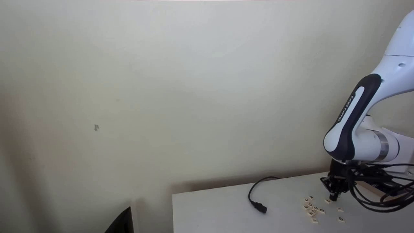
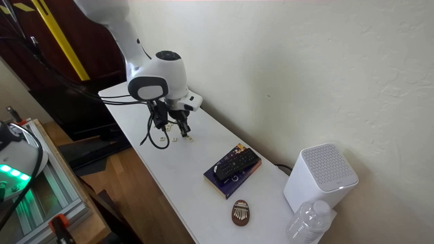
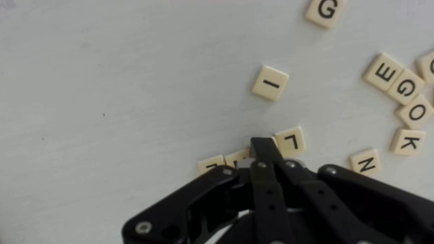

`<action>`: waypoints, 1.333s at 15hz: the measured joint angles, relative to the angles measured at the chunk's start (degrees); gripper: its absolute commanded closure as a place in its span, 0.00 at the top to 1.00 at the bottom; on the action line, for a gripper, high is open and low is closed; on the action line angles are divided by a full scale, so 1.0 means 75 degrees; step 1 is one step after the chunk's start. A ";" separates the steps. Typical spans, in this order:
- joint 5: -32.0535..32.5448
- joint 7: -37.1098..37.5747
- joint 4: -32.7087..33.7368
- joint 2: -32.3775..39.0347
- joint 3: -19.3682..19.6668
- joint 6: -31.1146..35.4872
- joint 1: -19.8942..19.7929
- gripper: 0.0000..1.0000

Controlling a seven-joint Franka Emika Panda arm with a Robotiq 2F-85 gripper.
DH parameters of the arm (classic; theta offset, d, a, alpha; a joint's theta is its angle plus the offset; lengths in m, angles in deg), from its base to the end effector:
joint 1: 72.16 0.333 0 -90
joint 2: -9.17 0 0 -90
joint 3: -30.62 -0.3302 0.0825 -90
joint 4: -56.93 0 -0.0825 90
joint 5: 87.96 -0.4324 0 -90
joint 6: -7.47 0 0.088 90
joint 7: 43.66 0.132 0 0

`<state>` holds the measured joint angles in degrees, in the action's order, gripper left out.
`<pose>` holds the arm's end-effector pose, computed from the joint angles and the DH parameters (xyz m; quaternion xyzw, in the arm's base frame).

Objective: Spell the word 'Line'.

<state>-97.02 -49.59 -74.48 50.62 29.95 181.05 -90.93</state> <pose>0.4766 -0.1665 -0.0240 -0.9826 0.1851 -0.0086 0.0116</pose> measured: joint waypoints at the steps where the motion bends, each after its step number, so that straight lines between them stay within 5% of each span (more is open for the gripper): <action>1: 0.0021 -0.0002 0.0000 0.0000 0.0001 0.0000 0.0000 0.00; 20: 0.0370 -0.0211 -0.0058 -0.0111 -0.0001 0.0085 0.0076 0.00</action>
<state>-94.25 -51.17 -74.92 49.78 29.94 181.69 -90.36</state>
